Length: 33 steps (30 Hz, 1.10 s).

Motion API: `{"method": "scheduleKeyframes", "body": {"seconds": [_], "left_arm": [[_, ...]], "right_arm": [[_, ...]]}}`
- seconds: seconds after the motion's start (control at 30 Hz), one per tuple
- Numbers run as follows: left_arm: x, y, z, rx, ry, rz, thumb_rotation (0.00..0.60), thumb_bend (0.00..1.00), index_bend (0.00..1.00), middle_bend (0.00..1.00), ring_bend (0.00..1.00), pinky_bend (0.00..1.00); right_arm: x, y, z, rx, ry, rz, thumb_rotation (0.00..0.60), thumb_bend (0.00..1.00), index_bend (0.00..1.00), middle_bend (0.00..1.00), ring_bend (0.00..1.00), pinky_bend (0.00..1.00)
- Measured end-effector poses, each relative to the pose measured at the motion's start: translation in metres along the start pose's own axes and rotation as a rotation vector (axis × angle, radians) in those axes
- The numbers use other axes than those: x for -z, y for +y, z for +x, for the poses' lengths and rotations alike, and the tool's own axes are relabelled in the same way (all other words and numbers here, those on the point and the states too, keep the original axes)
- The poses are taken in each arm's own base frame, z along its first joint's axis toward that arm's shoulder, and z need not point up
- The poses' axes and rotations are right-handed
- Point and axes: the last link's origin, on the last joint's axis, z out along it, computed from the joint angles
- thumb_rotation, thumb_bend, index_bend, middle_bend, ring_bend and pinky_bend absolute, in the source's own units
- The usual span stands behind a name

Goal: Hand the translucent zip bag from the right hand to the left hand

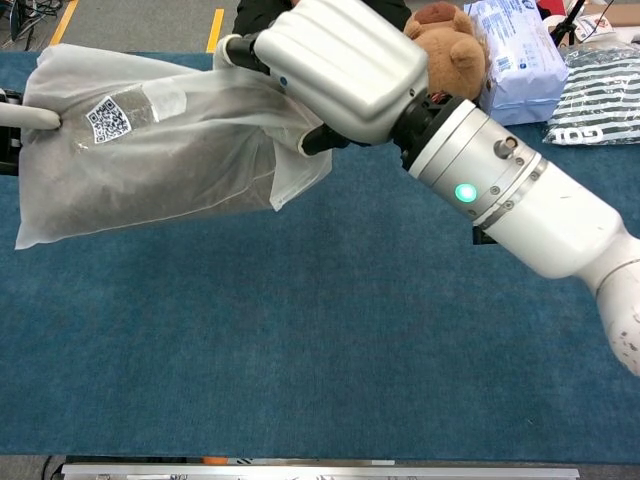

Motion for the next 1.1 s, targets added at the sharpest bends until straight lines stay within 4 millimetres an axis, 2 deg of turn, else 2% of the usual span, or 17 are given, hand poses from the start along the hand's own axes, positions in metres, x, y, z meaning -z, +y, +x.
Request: {"method": "scheduleKeyframes", "body": {"seconds": [0.03, 0.13, 0.33, 0.7, 1.1], "left_arm": [[0.000, 0.000, 0.000, 0.002, -0.001, 0.000, 0.600, 0.48, 0.64, 0.72, 0.75, 0.97], [0.001, 0.000, 0.001, 0.005, -0.003, -0.003, 0.600, 0.48, 0.64, 0.72, 0.75, 0.97], [0.001, 0.001, 0.002, 0.013, -0.014, -0.014, 0.600, 0.48, 0.64, 0.72, 0.75, 0.97], [0.004, 0.003, 0.003, 0.018, -0.015, -0.032, 0.600, 0.48, 0.64, 0.71, 0.75, 0.97], [0.011, 0.007, -0.002, 0.020, -0.027, -0.069, 0.600, 0.48, 0.63, 0.71, 0.75, 0.97]], "right_arm": [[0.002, 0.001, 0.001, -0.005, -0.012, -0.005, 0.600, 0.29, 0.01, 0.27, 0.26, 0.38], [0.006, 0.004, 0.006, -0.012, -0.037, -0.018, 0.600, 0.16, 0.00, 0.19, 0.18, 0.30], [0.015, 0.012, 0.016, -0.013, -0.062, -0.036, 0.600, 0.03, 0.00, 0.09, 0.09, 0.23], [0.042, 0.032, 0.024, 0.020, -0.103, -0.079, 0.600, 0.02, 0.00, 0.08, 0.08, 0.23], [0.102, 0.079, 0.030, 0.115, -0.184, -0.216, 0.600, 0.02, 0.00, 0.08, 0.08, 0.23]]}}
